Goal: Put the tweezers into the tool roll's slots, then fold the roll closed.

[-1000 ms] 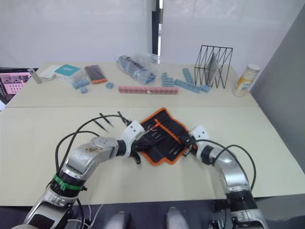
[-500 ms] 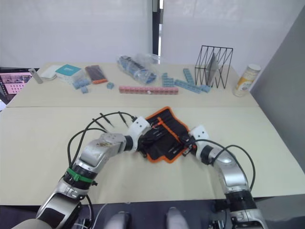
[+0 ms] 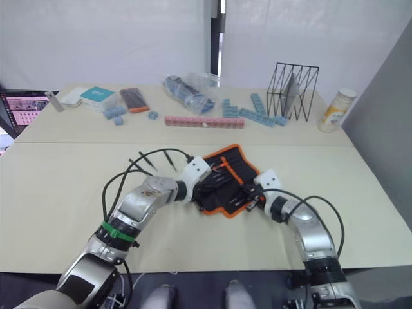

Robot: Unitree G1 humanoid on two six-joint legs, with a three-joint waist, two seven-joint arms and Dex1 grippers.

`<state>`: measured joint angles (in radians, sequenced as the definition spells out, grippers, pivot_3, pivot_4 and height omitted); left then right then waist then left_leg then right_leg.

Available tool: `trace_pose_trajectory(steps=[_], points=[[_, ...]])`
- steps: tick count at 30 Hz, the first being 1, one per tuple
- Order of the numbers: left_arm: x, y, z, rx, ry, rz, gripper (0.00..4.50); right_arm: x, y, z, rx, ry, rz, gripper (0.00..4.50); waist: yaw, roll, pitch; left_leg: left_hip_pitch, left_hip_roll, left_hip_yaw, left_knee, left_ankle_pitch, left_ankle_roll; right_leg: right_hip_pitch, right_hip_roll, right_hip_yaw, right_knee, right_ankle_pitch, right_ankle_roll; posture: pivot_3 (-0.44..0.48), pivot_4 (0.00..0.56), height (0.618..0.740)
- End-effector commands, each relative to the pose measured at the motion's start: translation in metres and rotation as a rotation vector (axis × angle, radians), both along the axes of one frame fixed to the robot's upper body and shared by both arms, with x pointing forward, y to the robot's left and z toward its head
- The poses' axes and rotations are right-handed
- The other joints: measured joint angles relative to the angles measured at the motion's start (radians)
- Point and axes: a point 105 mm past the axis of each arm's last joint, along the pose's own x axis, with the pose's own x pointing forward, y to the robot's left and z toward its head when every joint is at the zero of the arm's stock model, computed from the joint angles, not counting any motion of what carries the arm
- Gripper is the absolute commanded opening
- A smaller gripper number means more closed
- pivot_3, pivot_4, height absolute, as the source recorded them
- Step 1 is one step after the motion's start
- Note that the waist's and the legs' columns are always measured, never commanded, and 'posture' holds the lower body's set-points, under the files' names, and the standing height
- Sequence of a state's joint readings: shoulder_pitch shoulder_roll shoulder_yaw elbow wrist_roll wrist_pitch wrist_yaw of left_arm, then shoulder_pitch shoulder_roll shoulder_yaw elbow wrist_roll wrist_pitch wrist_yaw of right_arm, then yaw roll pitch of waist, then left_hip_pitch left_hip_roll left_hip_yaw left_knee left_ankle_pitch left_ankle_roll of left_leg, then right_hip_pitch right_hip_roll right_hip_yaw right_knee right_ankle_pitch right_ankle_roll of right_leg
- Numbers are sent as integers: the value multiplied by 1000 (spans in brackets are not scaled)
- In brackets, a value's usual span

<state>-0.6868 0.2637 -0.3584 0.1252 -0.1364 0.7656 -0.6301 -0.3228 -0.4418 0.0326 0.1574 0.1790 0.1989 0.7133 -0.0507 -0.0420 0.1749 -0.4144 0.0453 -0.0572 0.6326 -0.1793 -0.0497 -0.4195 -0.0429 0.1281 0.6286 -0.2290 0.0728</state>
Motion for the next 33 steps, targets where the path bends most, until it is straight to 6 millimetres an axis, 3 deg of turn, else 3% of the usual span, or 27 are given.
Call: trace_pose_trajectory(steps=[1, 9, 25, 33], points=[[-2, -2, 8, -6, -34, -32, 20, -1, -3, -10, -19, 28, -17, 0, 0, 0, 0, 0, 0, 0, 0, 0, 0, 0, 0, 0, 0, 0, 0, 0, 150, 737], [-4, -6, 11, -50, -55, -45, 20, 1, -7, -10, -28, 28, -25, 0, 1, 0, 0, 0, 0, 0, 1, 0, 0, 0, 0, 0, 0, 0, 0, 0, 150, 737], [26, -34, 11, -113, -95, -49, 20, -4, -13, -9, -41, 28, -45, 0, 7, 0, 0, 0, -1, 0, 1, 0, 0, 0, 0, 0, 0, 0, 0, 0, 150, 737], [33, -54, 13, -41, -155, -207, 20, -7, -17, -10, -43, 30, -64, 0, 8, 0, 0, 0, -1, 0, 1, 0, 0, 0, 0, 1, 0, 0, 0, 0, 150, 737]])
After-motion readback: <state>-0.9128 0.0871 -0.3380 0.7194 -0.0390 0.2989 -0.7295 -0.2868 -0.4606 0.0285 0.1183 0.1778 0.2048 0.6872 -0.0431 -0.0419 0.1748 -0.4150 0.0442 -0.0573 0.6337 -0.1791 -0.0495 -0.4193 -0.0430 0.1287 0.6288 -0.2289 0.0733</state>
